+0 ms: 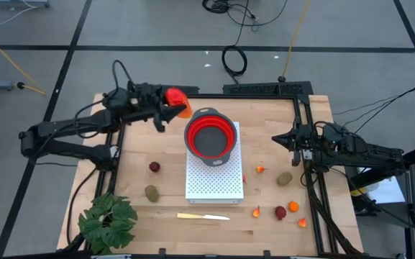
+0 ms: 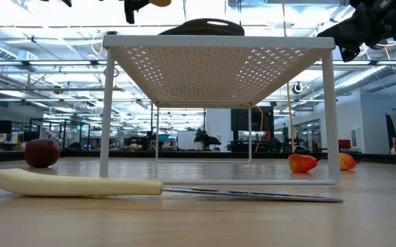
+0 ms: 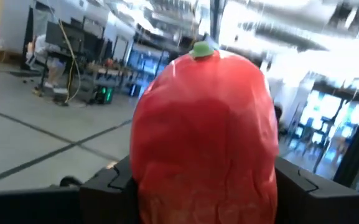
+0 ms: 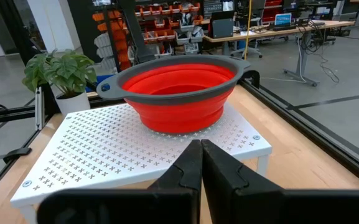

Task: Pick & Place Fruit
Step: Put the mango into the red strainer bowl on the shelf

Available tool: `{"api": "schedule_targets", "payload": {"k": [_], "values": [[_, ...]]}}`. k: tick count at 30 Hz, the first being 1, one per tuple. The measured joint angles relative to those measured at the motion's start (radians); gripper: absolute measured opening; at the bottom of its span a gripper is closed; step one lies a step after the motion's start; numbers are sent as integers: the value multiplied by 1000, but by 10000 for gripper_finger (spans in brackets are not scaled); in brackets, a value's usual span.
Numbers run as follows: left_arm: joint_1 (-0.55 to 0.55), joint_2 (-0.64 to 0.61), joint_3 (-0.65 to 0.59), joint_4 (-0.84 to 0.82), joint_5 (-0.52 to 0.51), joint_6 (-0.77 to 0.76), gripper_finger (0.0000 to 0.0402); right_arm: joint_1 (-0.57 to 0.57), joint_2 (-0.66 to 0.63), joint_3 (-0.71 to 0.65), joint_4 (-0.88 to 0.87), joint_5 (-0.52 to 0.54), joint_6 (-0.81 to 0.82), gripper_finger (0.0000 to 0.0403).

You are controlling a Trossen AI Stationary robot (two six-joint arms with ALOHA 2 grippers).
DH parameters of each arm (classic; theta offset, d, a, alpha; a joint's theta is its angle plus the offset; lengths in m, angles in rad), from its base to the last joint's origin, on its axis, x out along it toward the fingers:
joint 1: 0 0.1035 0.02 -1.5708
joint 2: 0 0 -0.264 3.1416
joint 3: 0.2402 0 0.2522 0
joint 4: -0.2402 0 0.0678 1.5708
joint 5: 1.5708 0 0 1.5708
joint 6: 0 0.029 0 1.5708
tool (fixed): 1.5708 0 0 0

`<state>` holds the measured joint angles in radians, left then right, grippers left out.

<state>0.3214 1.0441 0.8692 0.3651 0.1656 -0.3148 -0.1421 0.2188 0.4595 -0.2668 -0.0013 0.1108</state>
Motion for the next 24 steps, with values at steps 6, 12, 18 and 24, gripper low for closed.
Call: {"api": "schedule_targets", "payload": {"k": [6,12,18,24], "values": [[-43,90,162,-298,-44,109,210,0,0,0,0,0,0,4],[-62,205,340,-543,-81,162,222,0,0,0,0,0,0,4],[-91,325,485,-670,-90,223,214,0,0,0,-1,0,0,4],[-116,430,597,-808,-89,273,220,0,0,0,-2,0,0,4]]}}
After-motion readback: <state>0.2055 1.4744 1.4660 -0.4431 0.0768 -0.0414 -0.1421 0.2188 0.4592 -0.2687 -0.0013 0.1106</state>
